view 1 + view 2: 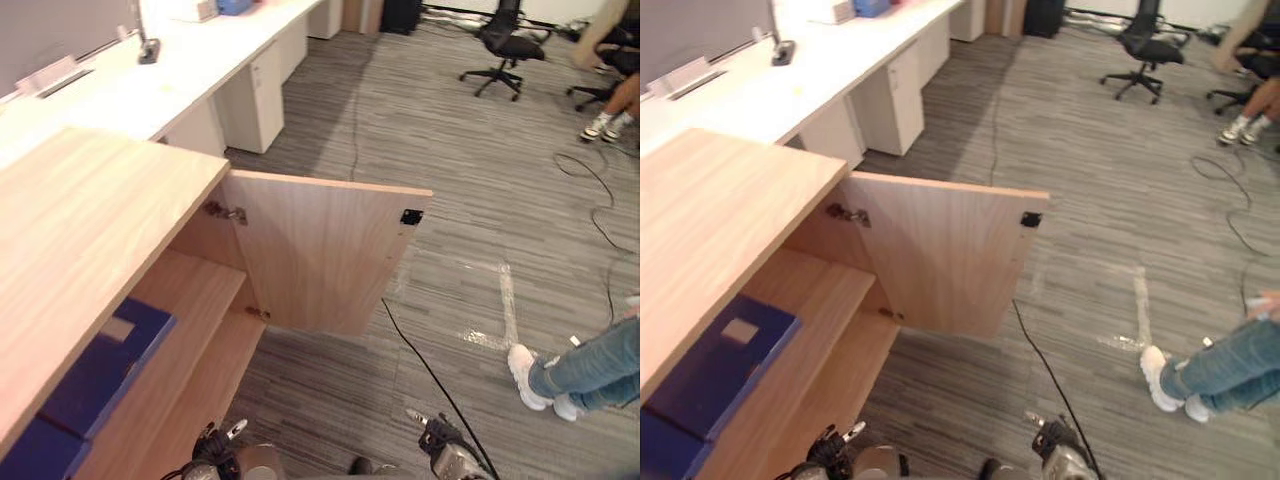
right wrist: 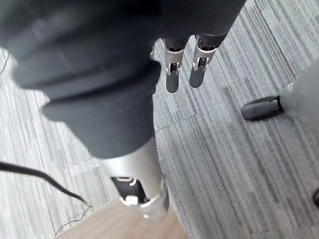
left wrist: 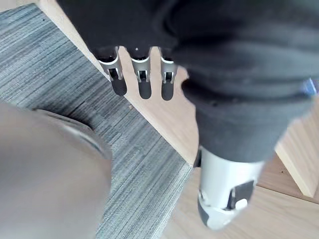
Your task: Walk over to the cabinet, pick up the folder, carry it to the office cabinet, place the folder inside the office cabinet, then close the office cabinet door
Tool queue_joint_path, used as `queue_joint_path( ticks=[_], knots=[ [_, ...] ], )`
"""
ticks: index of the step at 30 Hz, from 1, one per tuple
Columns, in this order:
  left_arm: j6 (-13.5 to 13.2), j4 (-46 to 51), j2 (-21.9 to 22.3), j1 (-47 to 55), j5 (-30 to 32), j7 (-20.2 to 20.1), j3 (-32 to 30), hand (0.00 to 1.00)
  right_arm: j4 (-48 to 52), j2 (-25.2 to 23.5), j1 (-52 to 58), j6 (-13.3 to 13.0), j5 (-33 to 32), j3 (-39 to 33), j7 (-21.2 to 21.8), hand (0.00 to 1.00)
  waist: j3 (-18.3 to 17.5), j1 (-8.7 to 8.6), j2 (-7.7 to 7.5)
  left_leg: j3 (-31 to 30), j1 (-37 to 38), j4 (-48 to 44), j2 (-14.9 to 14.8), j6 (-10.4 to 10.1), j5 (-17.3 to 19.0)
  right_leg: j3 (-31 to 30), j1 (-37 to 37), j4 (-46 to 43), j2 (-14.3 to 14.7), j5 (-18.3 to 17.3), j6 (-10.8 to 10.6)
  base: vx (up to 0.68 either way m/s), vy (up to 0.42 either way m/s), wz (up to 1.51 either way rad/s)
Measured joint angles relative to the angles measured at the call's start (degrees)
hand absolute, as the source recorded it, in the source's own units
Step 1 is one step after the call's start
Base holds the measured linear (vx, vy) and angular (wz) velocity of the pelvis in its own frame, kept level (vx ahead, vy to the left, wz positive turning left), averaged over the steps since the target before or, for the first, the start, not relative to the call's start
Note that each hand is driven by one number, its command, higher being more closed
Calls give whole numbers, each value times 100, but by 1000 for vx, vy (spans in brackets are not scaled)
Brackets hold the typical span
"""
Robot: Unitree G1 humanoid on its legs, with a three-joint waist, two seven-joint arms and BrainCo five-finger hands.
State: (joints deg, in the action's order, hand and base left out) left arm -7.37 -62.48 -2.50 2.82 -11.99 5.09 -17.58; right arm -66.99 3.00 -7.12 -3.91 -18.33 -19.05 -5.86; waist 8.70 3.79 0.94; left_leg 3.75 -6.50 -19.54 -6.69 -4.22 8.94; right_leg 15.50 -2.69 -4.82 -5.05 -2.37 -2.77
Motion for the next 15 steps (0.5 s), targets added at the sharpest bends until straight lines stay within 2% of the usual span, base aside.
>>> queue_joint_path(
  ticks=[1,2,6,15],
  knots=[
    [-5,3,-49,51,-2,-1,-8,0,16,-35,-13,-7,-169,135,40,0,-98,-3,-121,103,97,367,194,103,-136,8,-3,176,-148,99,-25,160,242,-37],
    [-9,7,-46,54,-13,-1,-57,0,65,-34,-38,-26,-270,151,65,0,-134,13,-171,174,122,482,268,165,-178,3,-9,242,-231,119,-56,228,178,-8],
    [2,-5,-54,285,21,-18,-171,0,654,-36,-298,-233,-733,474,201,0,-169,-2,-124,309,437,1069,631,332,-335,-16,-90,519,-512,200,-162,188,140,-6],
    [11,-8,-99,576,22,-60,-115,0,1021,29,-671,-510,-2316,1036,592,0,-397,53,-101,233,776,1351,592,333,-335,21,-382,620,-449,231,-198,120,-3,0]
  ],
)
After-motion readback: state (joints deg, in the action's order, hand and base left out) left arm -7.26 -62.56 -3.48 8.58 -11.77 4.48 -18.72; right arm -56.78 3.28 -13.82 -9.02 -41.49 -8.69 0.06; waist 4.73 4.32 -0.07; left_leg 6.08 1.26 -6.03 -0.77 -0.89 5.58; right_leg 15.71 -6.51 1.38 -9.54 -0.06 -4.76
